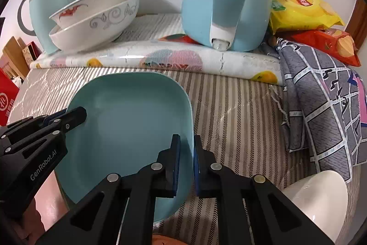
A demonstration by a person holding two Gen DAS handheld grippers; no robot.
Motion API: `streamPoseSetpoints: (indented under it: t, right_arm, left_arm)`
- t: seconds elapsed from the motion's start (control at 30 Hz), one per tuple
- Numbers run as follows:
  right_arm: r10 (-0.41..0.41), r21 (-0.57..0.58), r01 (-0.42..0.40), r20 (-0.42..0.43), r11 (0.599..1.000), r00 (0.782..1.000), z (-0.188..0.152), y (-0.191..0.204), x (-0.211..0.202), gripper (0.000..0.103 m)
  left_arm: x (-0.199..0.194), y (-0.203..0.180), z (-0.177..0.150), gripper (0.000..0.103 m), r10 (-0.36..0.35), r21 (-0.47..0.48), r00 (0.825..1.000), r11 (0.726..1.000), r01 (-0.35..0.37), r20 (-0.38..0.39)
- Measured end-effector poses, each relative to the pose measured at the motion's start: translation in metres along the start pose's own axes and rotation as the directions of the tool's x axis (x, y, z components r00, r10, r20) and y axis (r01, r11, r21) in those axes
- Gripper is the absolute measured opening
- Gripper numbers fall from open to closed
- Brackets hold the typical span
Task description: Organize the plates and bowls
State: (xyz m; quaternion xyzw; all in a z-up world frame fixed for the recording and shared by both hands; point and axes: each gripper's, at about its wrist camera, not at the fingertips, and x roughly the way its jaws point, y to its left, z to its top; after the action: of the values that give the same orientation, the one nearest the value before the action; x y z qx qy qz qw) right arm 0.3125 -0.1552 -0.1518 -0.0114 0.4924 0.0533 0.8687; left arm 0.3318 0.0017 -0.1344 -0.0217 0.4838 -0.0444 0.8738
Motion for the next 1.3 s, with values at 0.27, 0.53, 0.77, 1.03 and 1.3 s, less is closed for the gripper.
streamPoseSetpoints:
  t: [0.27, 0.53, 0.77, 1.03, 1.3]
  right_arm:
    - [0.010, 0.022, -0.011, 0.039, 1.000, 0.999, 0.005, 0.000, -0.018, 0.009]
    - [0.014, -0.003, -0.014, 0.072, 1.000, 0.997, 0.001, 0.010, -0.037, 0.008]
    - [0.044, 0.009, -0.045, 0.089, 0.999, 0.995, -0.001, 0.017, -0.048, 0.007]
    - [0.071, 0.010, -0.072, 0.099, 0.997, 0.993, -0.003, 0.026, -0.057, 0.007]
    - [0.086, -0.012, -0.085, 0.110, 0.996, 0.990, -0.010, 0.039, -0.068, 0.007]
  left_arm:
    - [-0.026, 0.005, 0.001, 0.007, 0.013, -0.014, 0.999, 1.000, -0.012, 0.032]
    - [-0.046, 0.015, -0.003, 0.007, 0.011, -0.041, 0.999, 0.999, -0.008, 0.053]
    - [-0.057, 0.021, -0.005, 0.007, 0.022, -0.055, 0.997, 0.998, -0.018, 0.069]
    - [-0.070, 0.034, -0.014, 0.007, 0.028, -0.076, 0.997, 0.997, -0.022, 0.072]
    - [-0.085, 0.046, -0.024, 0.007, 0.043, -0.092, 0.996, 0.995, -0.035, 0.082]
